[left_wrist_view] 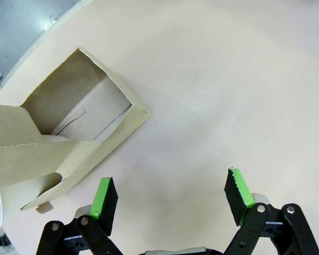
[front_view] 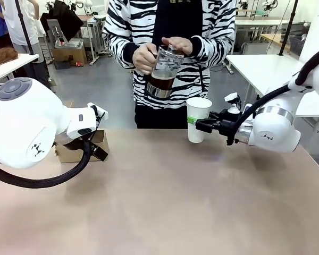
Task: Pour a drink into a cup and package it in a carrier.
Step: Pick up the 600 ml Paper Cup and place it in the middle top area of the table, then when a person places the Paper Cup Lid on the 600 ml Paper Cup , lift the 600 ml Paper Cup.
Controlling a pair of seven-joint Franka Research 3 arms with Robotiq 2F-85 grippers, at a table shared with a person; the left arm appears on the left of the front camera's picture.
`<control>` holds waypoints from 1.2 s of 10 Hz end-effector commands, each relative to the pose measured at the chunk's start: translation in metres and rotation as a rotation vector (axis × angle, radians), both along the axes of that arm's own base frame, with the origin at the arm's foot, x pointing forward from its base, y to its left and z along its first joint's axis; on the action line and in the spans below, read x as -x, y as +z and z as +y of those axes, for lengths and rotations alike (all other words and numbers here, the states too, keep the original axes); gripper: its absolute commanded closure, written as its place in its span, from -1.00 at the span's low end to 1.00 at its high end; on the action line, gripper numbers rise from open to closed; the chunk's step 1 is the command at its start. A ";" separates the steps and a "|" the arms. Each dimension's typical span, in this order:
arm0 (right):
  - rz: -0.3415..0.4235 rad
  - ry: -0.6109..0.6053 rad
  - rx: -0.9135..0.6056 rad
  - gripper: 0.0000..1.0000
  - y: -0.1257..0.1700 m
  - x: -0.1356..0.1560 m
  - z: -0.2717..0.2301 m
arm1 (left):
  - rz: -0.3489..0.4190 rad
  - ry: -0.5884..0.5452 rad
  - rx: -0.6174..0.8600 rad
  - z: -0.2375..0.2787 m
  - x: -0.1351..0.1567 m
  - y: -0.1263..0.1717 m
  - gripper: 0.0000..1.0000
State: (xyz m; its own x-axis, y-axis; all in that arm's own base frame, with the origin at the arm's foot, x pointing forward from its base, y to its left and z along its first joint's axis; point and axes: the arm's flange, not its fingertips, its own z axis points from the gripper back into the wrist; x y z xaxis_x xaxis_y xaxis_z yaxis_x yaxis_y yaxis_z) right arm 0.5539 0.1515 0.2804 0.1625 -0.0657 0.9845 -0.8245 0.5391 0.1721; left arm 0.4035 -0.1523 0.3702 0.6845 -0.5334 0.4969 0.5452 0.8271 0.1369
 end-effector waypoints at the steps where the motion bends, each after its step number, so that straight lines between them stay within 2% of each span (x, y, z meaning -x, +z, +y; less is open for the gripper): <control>1: 0.002 -0.004 0.006 -0.60 0.001 0.002 0.002 | 0.000 0.000 0.003 0.000 0.000 0.000 -1.00; 12: 0.002 -0.004 0.006 -0.60 0.001 0.002 0.002 | 0.000 0.000 0.003 0.000 0.000 0.000 -1.00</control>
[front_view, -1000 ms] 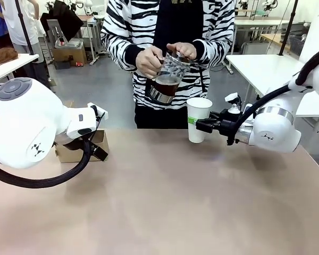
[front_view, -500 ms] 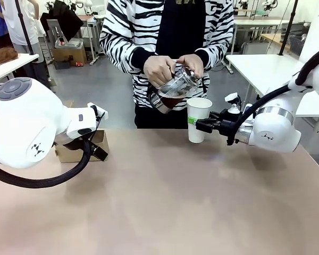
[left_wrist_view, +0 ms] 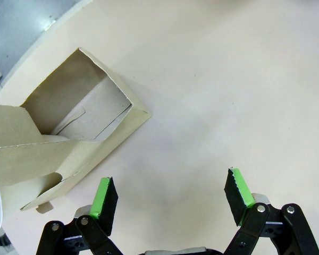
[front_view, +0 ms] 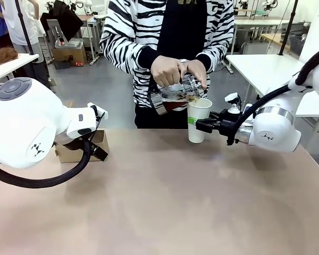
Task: Pour a drink into a cup and package it in a carrier.
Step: When a person places the Paper Cup Lid on the 600 ml Paper Cup , lift the 600 ml Paper Cup.
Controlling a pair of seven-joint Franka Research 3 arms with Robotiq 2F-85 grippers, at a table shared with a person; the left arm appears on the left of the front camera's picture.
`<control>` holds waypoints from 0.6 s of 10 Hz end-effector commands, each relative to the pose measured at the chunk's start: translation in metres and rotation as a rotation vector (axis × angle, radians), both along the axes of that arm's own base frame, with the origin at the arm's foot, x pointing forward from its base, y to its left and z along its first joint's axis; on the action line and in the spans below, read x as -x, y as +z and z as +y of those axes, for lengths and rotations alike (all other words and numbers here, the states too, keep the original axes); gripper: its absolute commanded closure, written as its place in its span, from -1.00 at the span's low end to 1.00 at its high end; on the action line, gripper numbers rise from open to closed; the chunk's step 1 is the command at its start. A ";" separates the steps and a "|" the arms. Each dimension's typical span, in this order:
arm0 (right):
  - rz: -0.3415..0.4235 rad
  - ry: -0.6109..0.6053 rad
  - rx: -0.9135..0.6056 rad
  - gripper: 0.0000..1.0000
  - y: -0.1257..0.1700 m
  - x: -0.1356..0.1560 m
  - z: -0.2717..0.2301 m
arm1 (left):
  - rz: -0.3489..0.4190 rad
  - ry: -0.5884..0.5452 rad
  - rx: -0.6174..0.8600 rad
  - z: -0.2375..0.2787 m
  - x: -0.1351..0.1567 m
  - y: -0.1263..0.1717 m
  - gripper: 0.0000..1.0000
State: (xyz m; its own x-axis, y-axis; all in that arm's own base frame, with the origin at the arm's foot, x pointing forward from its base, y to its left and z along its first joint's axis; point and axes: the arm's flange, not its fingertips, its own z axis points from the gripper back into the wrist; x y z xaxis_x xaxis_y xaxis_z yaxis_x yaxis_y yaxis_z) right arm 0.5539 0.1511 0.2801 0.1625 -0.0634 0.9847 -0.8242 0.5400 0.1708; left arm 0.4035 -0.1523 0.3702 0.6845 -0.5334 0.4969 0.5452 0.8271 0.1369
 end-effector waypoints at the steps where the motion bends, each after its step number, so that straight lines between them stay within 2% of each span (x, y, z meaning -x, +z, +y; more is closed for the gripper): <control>1: 0.002 -0.004 0.004 -0.60 0.002 0.002 0.002 | 0.000 0.000 0.003 0.000 0.000 0.000 -1.00; 6: 0.002 -0.004 0.004 -0.60 0.002 0.002 0.002 | 0.000 0.000 0.003 0.000 0.000 0.000 -1.00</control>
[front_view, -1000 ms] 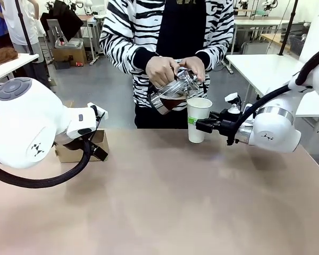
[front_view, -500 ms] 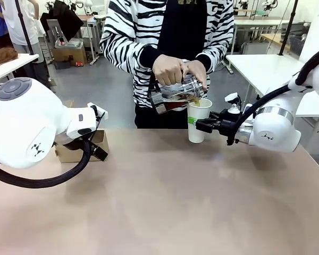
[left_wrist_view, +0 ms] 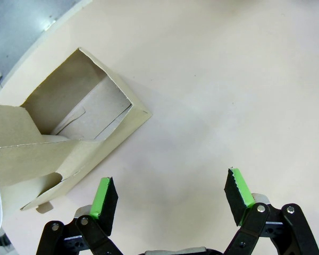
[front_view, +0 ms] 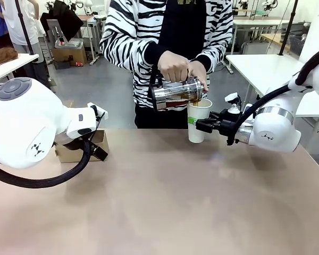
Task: Pour a drink into a cup and package it in a carrier.
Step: When a person places the Paper Cup Lid on the 600 ml Paper Cup , lift the 600 ml Paper Cup.
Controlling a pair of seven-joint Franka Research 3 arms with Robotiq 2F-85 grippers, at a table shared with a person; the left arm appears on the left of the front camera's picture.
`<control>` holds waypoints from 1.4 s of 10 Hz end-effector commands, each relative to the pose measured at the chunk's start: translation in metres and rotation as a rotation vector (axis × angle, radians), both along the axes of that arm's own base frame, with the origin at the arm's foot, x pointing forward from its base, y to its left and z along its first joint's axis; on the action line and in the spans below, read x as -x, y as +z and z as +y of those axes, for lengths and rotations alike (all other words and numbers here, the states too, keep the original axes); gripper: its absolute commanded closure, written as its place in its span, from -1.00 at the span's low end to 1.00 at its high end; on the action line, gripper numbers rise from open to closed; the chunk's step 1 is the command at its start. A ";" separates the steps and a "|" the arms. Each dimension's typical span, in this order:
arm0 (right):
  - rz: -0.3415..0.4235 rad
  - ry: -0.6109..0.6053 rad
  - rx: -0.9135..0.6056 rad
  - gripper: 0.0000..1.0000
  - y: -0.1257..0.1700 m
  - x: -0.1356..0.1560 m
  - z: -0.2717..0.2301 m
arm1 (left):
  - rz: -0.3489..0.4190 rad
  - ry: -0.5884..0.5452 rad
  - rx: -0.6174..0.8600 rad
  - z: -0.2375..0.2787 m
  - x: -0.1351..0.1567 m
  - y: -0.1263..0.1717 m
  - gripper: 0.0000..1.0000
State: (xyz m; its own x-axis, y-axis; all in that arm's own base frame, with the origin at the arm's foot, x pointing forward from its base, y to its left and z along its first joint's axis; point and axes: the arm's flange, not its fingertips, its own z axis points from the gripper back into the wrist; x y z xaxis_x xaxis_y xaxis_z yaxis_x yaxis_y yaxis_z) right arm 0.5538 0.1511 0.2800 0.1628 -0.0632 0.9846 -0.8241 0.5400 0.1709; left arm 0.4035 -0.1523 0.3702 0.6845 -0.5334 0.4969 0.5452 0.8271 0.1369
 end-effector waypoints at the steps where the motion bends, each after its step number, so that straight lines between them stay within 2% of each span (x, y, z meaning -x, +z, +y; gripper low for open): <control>1: 0.002 -0.004 0.004 -0.60 0.002 0.001 0.002 | 0.000 0.000 0.003 0.000 0.000 0.000 -1.00; 14: 0.002 -0.004 0.004 -0.60 0.002 0.001 0.002 | 0.000 0.000 0.003 0.000 0.000 0.000 -1.00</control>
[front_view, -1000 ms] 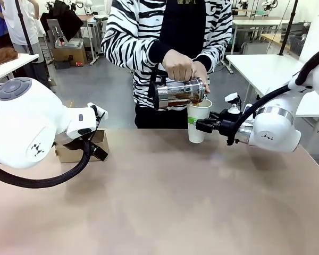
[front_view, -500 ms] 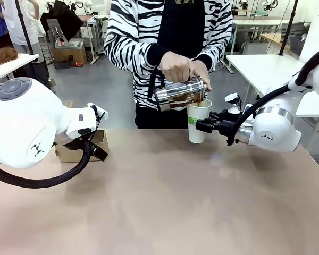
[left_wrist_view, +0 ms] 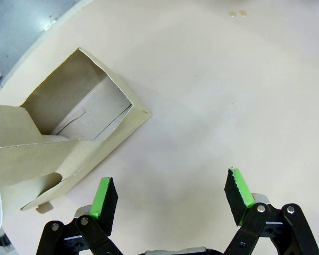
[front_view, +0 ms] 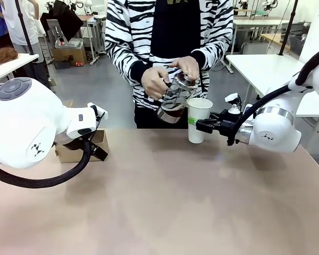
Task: Pour a drink into a cup and package it in a carrier.
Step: When a person places the Paper Cup Lid on the 600 ml Paper Cup , lift the 600 ml Paper Cup.
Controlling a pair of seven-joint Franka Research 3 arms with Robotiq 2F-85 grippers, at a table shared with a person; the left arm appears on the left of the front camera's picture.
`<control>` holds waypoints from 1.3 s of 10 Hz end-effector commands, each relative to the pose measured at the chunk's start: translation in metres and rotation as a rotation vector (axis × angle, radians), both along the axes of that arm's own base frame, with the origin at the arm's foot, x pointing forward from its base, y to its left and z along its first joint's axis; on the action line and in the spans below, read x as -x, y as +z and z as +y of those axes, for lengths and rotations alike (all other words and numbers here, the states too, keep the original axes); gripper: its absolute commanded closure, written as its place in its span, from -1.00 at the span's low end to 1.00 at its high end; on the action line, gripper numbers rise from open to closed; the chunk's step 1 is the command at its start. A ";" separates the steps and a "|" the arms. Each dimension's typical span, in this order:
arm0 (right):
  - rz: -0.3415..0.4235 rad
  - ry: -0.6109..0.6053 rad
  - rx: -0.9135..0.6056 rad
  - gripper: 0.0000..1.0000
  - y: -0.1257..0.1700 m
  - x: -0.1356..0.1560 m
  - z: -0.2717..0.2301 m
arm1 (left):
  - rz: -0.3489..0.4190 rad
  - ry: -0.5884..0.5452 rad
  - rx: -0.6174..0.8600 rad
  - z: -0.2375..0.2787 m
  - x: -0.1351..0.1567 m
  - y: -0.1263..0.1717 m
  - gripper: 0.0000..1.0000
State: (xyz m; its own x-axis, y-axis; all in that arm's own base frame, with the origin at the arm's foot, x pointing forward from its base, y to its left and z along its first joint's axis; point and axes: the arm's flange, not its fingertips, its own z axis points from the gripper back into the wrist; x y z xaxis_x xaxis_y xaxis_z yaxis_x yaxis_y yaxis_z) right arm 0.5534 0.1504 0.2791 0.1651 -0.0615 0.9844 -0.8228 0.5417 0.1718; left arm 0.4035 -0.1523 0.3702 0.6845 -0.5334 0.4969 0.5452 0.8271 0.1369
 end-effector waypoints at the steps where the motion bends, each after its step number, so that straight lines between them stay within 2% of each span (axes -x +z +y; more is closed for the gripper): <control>1: -0.001 -0.002 0.002 -0.60 0.003 0.001 0.003 | 0.000 0.000 0.003 0.000 0.000 0.000 -1.00; 13: -0.001 -0.002 0.002 -0.60 0.003 0.001 0.003 | 0.000 0.000 0.003 0.000 0.000 0.000 -1.00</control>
